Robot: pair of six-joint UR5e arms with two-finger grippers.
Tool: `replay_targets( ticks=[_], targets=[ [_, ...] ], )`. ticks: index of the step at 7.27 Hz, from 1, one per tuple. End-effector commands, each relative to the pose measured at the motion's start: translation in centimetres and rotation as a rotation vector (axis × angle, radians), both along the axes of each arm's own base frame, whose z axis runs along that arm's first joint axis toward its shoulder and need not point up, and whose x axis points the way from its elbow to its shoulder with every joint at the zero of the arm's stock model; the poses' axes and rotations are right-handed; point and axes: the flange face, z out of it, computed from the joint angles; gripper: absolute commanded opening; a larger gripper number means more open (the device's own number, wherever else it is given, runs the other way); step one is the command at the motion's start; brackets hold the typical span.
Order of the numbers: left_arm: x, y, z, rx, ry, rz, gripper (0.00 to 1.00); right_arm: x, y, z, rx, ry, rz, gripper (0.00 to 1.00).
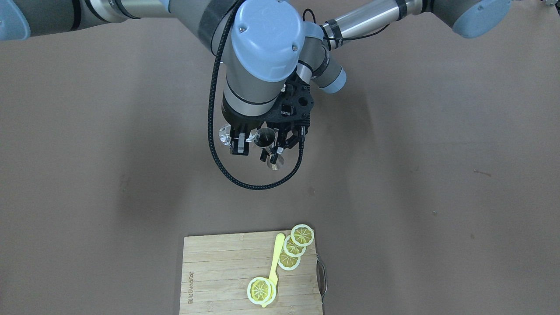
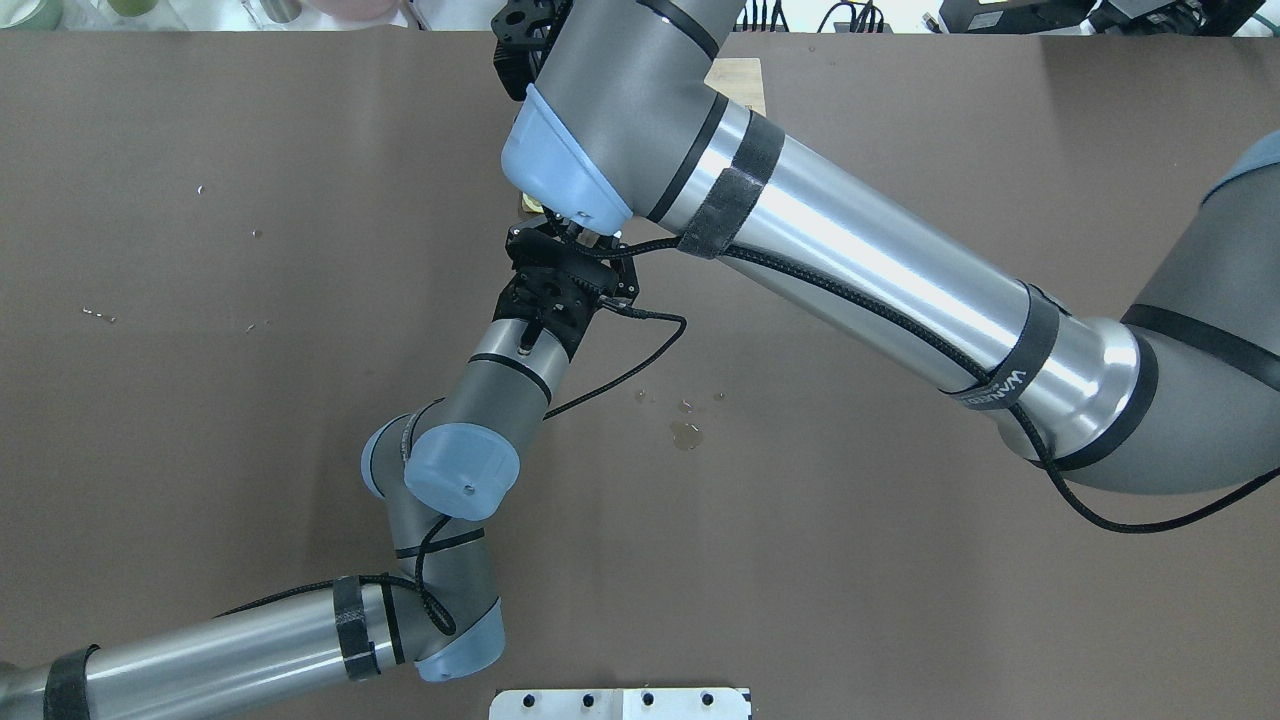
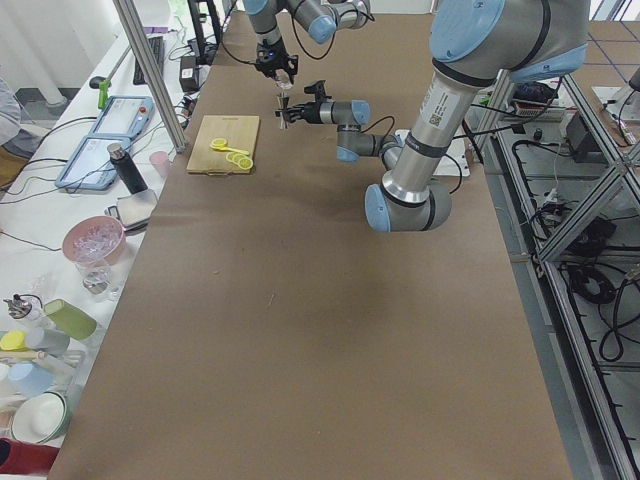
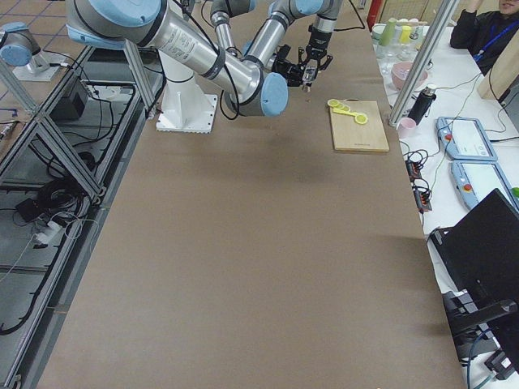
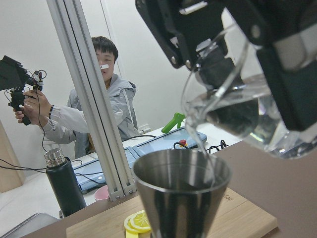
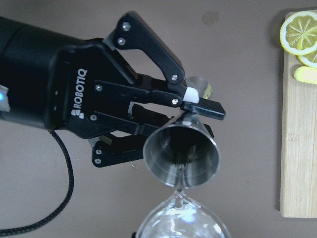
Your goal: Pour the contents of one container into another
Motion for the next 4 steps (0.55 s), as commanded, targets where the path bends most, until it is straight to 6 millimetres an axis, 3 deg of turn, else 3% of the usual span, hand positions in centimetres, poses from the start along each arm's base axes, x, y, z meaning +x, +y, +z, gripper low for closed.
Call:
replay_targets(
  ticks=[1,4],
  targets=[
    [-0.03,0.01,-0.14,0.001,0.003,0.000,0.00,-0.09,-0.18,-0.25,0.005,0.008,-0.005,0.00],
    [-0.01,0.02,-0.03,0.001,-0.001,0.001,0.00,0.28,-0.27,-0.79,0.009,-0.016,-0.005,0.00]
  ],
)
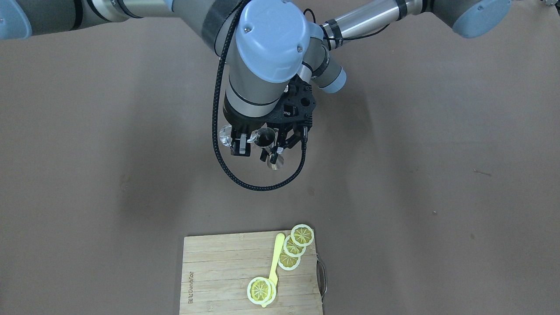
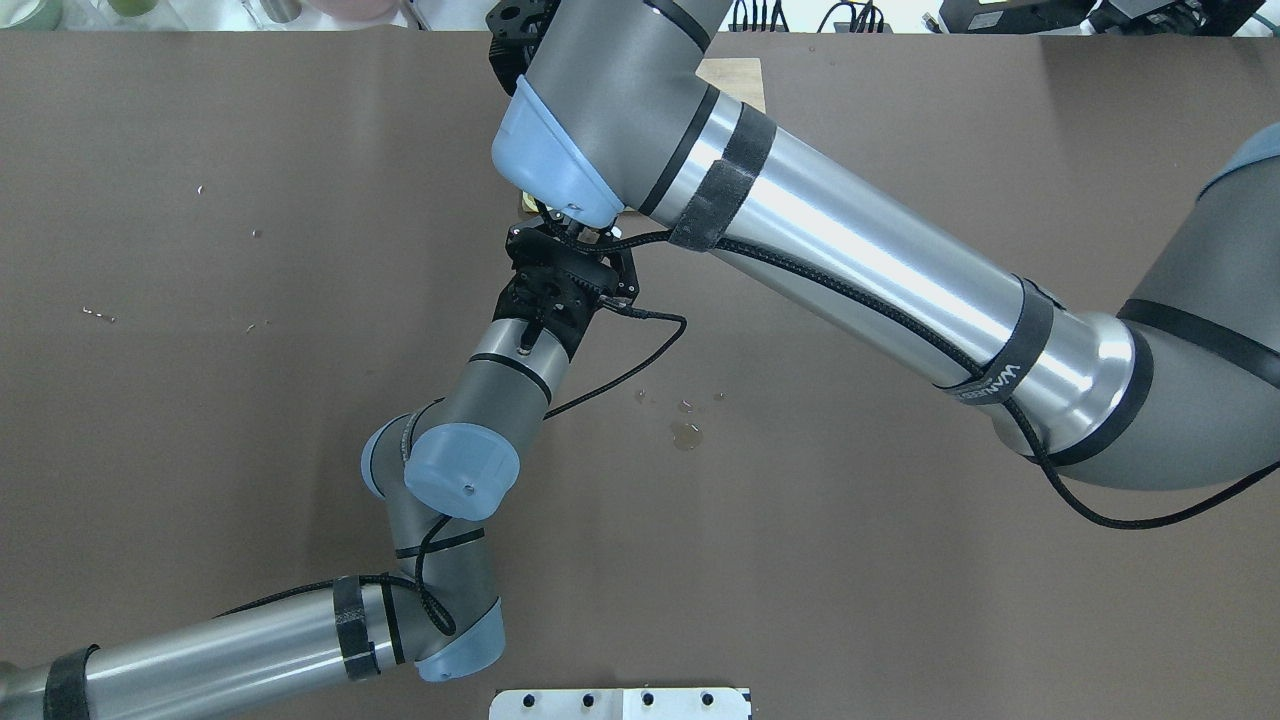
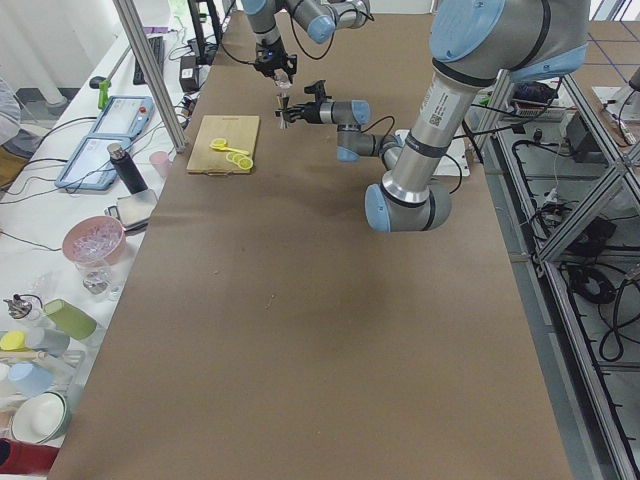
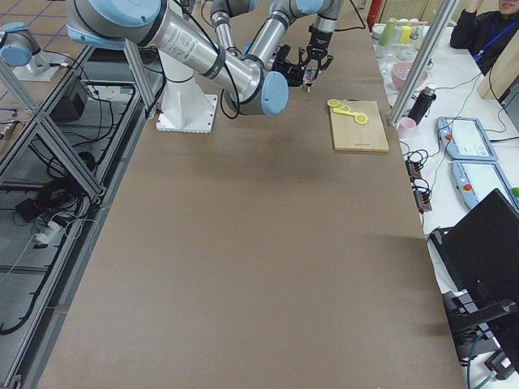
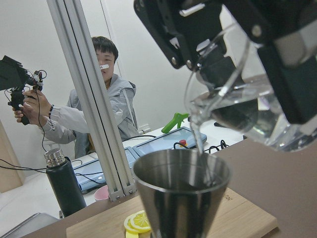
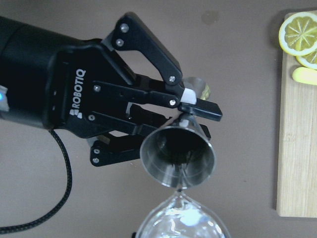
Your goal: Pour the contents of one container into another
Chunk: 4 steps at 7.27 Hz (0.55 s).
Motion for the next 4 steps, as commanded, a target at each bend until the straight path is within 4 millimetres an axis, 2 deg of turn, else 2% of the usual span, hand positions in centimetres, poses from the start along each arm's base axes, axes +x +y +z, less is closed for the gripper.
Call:
replay_targets(
  ticks=[1,4],
  targets=[
    [0.1,0.0,0.1,0.000,-0.003,0.001,0.00,0.4,-0.2,-0.6,0.013,-0.033,0.006,0.00],
    [0.1,0.0,0.2,-0.001,-0.005,0.001,0.00,1.5,-0.4,-1.8,0.022,-0.106,0.011,0.00]
  ],
)
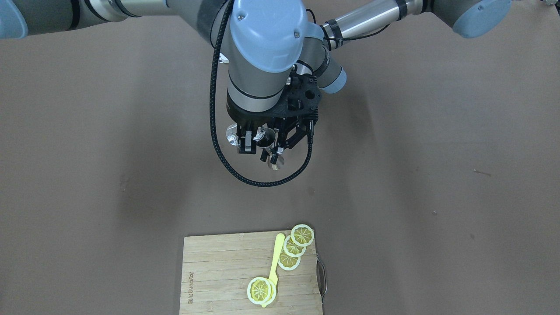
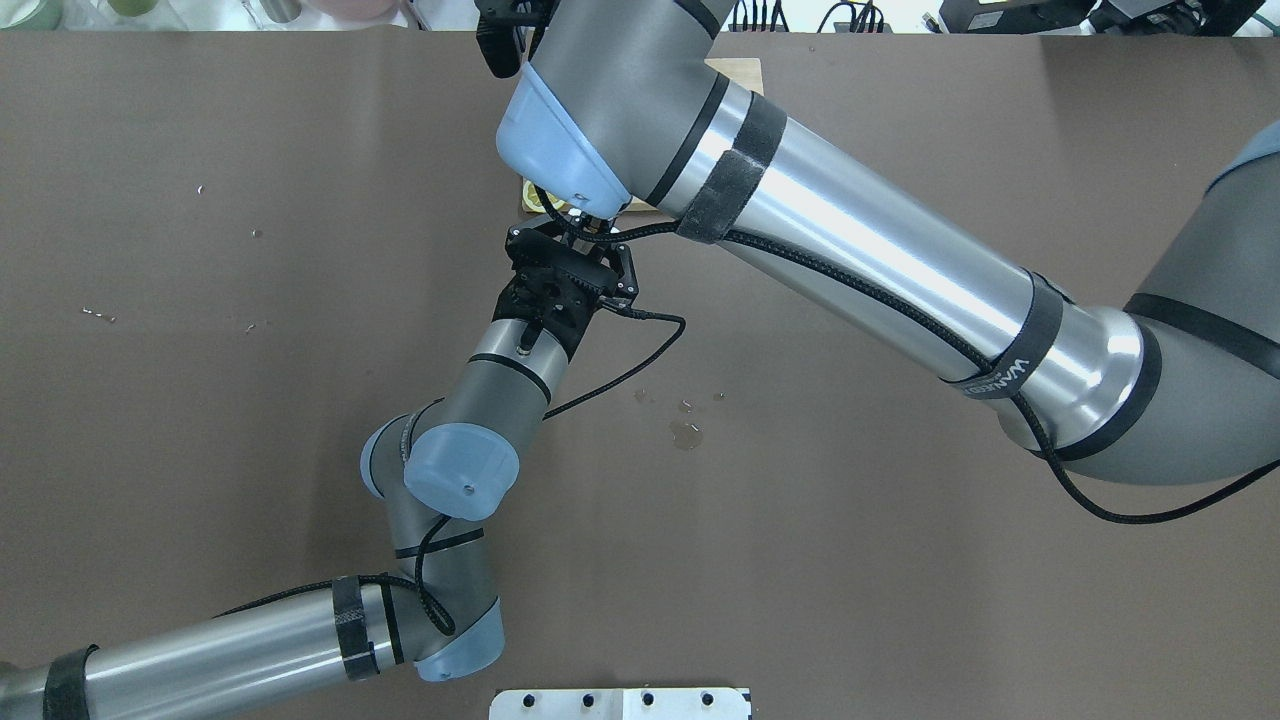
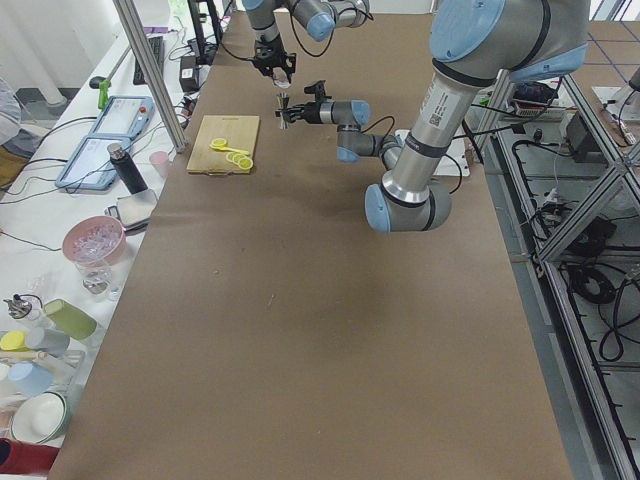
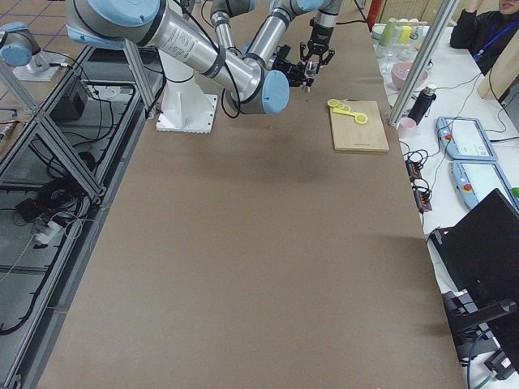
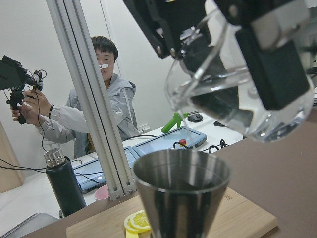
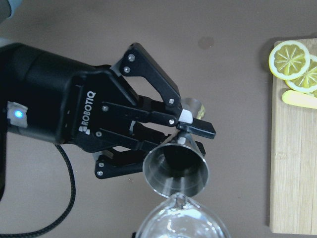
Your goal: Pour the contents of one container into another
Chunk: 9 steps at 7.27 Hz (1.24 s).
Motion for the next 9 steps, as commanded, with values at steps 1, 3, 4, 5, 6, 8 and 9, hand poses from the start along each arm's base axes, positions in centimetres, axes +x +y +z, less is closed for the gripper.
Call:
replay_targets(
  ticks=[1,3,4,5,6,8,9],
  targets=[
    [0.0,0.0,0.1,0.000,-0.001,0.001,0.00,1.9,-0.8,-0.9,-0.009,-0.060,0.014,0.00],
    [-1.1,0.3,-0.8,0.011,0.029,-0.001,0.00,4.4,-1.6,0.3,0.017,-0.123,0.034,0.00],
    [-2.4,0.8,0.9,0.019,0.052,-0.001,0.00,5.4,-1.3,1.6,0.052,-0.159,0.042,0.00],
    [-4.2,1.2,2.1,0.029,0.074,-0.003,0.00,6.8,-1.2,2.7,0.068,-0.191,0.049,0.00],
    [-5.5,1.5,2.6,0.035,0.081,0.017,0.00,8.6,-0.6,4.2,0.092,-0.221,0.061,0.00],
    [-8.2,1.4,7.3,0.038,0.081,0.019,0.00,12.8,-1.0,7.1,0.108,-0.295,0.092,0.00],
    [-10.4,1.6,11.2,0.044,0.094,0.010,0.00,14.5,-0.5,8.9,0.114,-0.319,0.110,0.00]
  ],
)
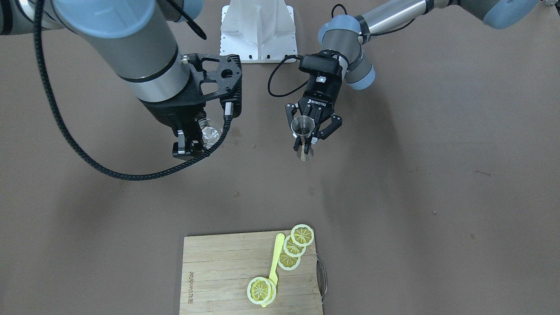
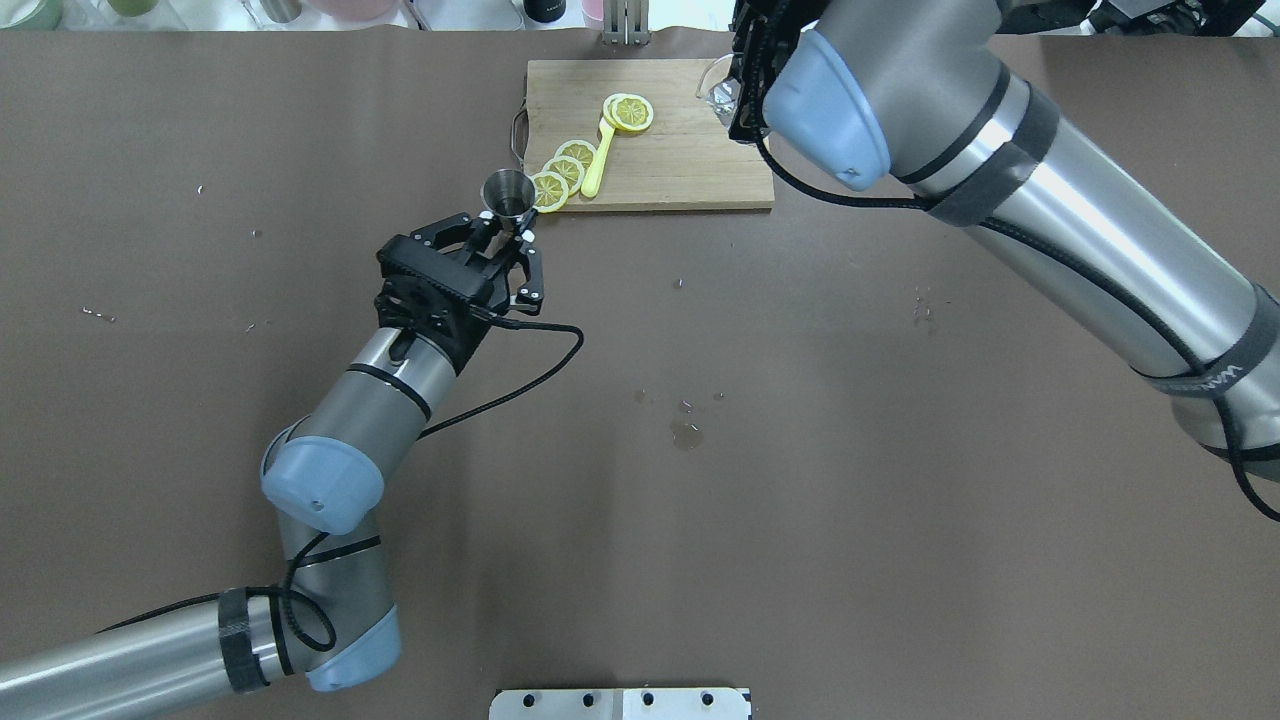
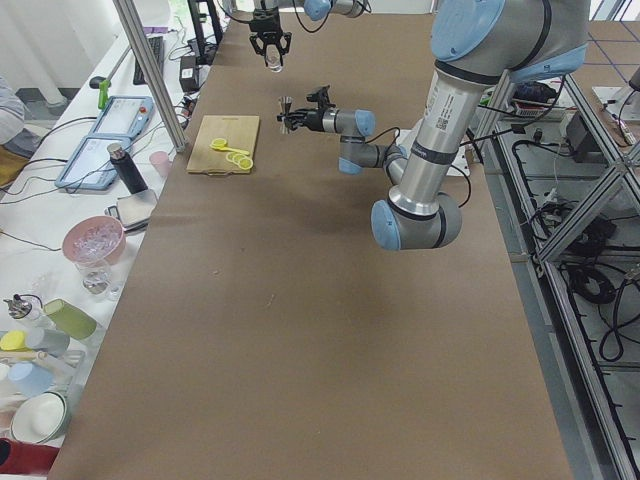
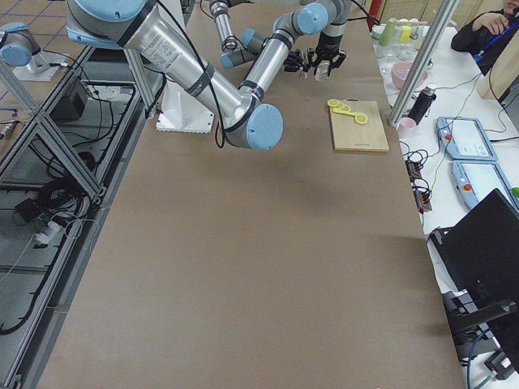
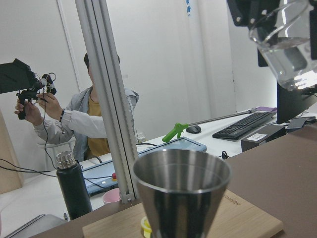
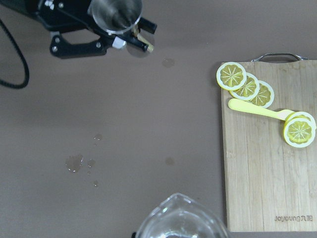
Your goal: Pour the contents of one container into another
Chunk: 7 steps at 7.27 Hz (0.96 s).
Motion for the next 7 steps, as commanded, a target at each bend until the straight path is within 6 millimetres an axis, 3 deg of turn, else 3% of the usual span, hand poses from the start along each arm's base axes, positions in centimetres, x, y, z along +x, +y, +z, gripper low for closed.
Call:
replay_targets(
  ticks=[1,3,4,5,7],
  targets=[
    [-4.2,0.7,7.3,0.005,0.011,-0.011,0.00,3.8,1.2,4.0,0.017,-0.075,0.015,0.00],
    [-6.3,1.0,10.5,-0.005,-0.014,-0.017,0.00,6.0,4.0,7.9,0.043,-0.136,0.024,0.00],
    [-9.4,-0.5,11.1,0.004,-0.027,0.011,0.00,6.8,5.3,10.4,0.067,-0.162,0.021,0.00],
    [-13.0,-0.3,15.7,-0.019,-0.091,0.059,0.00,7.1,5.9,12.5,0.077,-0.188,0.005,0.00],
    [-17.3,0.8,20.0,-0.063,-0.003,0.065,0.00,7.9,7.1,17.6,0.097,-0.234,-0.027,0.00]
  ],
)
